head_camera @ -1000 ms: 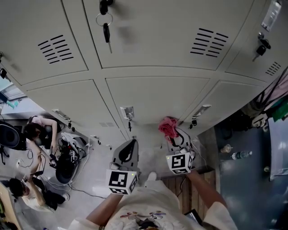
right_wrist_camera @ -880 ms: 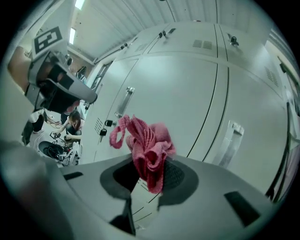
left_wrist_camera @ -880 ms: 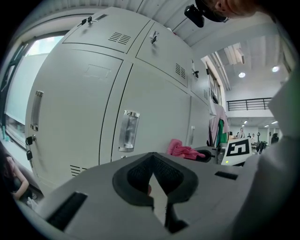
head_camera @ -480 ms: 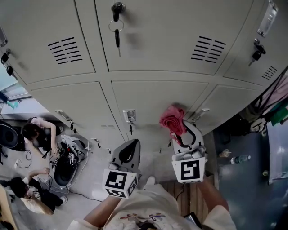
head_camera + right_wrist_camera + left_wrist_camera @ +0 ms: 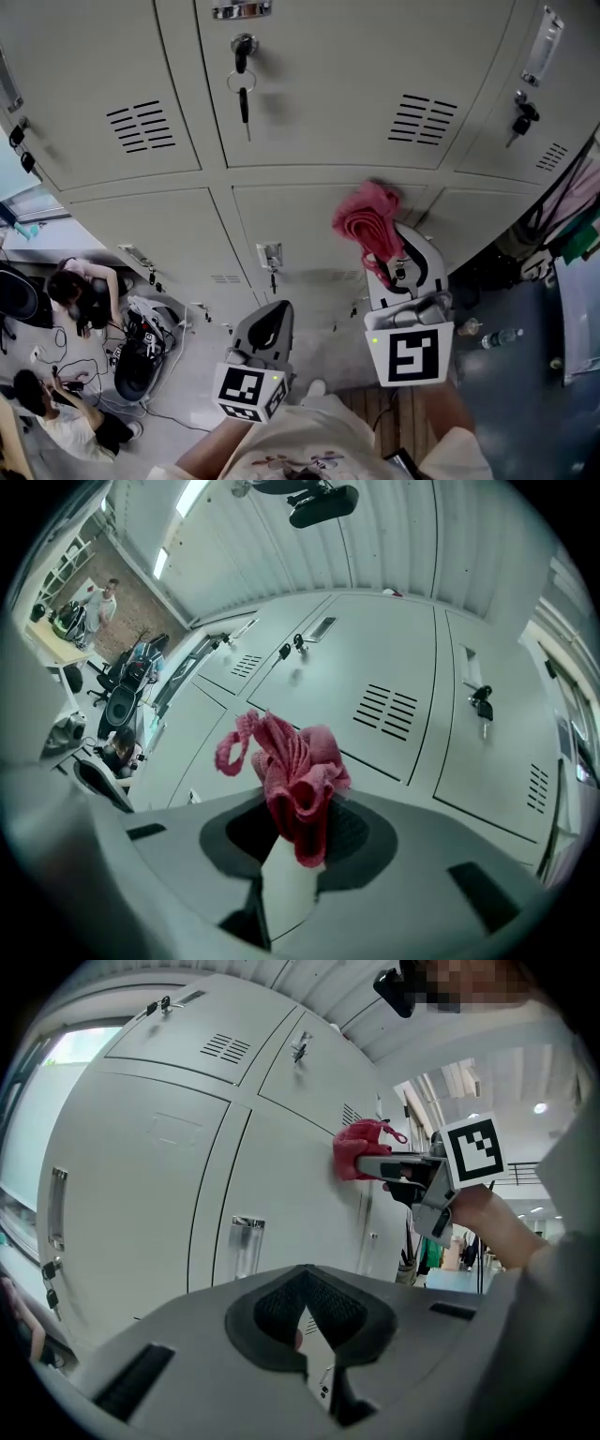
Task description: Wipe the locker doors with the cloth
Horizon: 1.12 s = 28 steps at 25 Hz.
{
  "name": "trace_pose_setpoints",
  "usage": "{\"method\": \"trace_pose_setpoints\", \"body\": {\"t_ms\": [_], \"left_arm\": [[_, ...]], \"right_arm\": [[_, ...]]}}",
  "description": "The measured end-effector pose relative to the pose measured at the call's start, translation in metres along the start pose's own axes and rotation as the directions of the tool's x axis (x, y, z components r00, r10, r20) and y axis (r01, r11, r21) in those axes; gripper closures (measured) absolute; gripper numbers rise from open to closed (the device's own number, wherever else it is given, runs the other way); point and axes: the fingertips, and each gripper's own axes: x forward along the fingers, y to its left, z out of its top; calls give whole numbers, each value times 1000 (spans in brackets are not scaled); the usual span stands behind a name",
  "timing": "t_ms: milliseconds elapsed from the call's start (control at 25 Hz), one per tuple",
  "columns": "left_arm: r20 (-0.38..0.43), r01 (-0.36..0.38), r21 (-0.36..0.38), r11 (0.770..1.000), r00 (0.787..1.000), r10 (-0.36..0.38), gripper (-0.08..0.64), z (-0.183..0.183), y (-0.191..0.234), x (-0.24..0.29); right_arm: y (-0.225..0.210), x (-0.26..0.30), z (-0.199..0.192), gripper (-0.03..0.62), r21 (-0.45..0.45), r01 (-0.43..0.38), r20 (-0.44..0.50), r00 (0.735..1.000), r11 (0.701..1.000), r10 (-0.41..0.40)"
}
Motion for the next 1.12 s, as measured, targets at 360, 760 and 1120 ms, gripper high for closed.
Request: {"method": "trace_pose_setpoints", "body": {"t_ms": [360,760,1120], "left_arm": [[6,-16,-5,1000,1000,16,555,1,7,-5],[8,-10,-9,1000,1000,10,555,1,8,-3],[-17,2,-10,1000,1000,-3,555,-10,3,2]], "right_arm": [[-1,21,5,491,-14,-5,-26,1000,1000,4],[9,25,-7,491,-15,-31,-53,998,999,31],[27,27,-28,491,-28,-26,-63,998,999,24]]}}
